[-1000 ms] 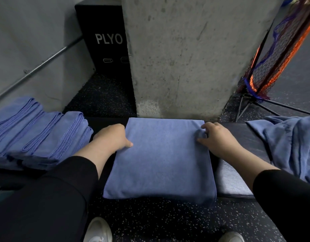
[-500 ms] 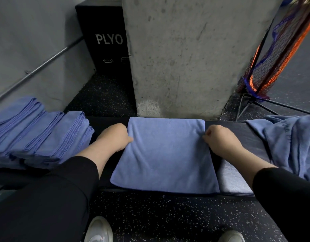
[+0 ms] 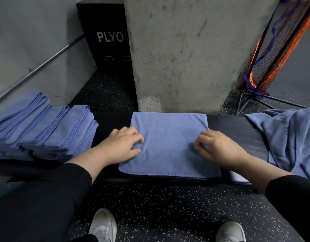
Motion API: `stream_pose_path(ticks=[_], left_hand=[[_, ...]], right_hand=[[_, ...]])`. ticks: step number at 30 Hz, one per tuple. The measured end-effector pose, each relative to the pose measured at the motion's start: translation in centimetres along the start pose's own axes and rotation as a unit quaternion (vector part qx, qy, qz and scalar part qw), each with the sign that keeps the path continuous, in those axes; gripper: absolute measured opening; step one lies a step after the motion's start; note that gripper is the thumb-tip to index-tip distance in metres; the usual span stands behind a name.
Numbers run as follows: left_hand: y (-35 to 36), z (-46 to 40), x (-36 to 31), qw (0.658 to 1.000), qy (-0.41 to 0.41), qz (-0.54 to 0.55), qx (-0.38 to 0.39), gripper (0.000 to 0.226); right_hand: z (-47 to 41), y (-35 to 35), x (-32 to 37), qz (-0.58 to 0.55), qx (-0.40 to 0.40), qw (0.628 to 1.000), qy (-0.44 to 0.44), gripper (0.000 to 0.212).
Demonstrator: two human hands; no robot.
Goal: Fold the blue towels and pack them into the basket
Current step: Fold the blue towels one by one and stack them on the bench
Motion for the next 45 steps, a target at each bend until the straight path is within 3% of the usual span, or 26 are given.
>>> stream_pose_path(ticks=[4,8,12,17,22,26,28,32,36,41,45], left_hand=[[1.3,2.3,0.0,1.0,0.009,0.021,0.012,0.057],[2.3,4.6,-0.2,0.999,0.038,0.036,0.008,0.054],[2.3,5.8,-0.7,0.997,0.073,0.03,-0.014,0.046],[2.0,5.6,-1.8,0.997,0.072,0.005,-0.027,0.074],[1.7,3.3,-5.1,0.996,0.063,0.053,-0.018,0.058],[1.3,1.8,-5.2,0.997,0.017,0.056,-0.044,0.021],[0.6,1.3,-3.9,0.994,-0.02,0.086,-0.065,0.013],[-0.2,1.2,-1.1,0.98,-0.07,0.172,-0.066,0.024],[0.6,0.9,-0.3,0.959,-0.093,0.263,-0.056,0.026],[0.2,0.0,-1.7,0.967,-0.083,0.24,-0.027,0.024],[0.0,-0.2,-2.0,0.983,-0.062,0.173,0.004,0.049]], right_hand=[[3.4,0.9,1.0,-0.013,0.033,0.999,-0.016,0.025],[6.3,1.3,1.2,-0.018,0.055,0.998,-0.024,0.028],[7.1,0.7,0.9,0.002,0.029,0.999,-0.033,0.02],[5.9,0.3,0.7,0.008,0.005,1.0,0.015,0.014],[4.2,-0.9,-2.1,-0.146,-0.029,0.97,0.19,0.009],[3.0,-0.9,-3.3,-0.179,-0.024,0.956,0.232,0.013],[2.4,-0.8,-3.2,-0.17,-0.005,0.959,0.227,0.019],[1.6,-0.5,-2.9,-0.124,0.027,0.971,0.201,0.031],[1.2,-0.7,-2.6,-0.086,0.019,0.977,0.195,0.023],[1.0,-0.9,-2.5,-0.086,0.001,0.978,0.192,0.015],[0.8,-0.1,-2.5,-0.079,0.041,0.982,0.167,0.028]])
Point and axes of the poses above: each hand's wrist, its own z-axis away from the middle knuckle, its own y-axis out of the palm, x = y × z, the point moved 8 cm from there along -z, towards the middle knuckle, and after that the axes turned 8 degrees about x, right-handed, at the moved point
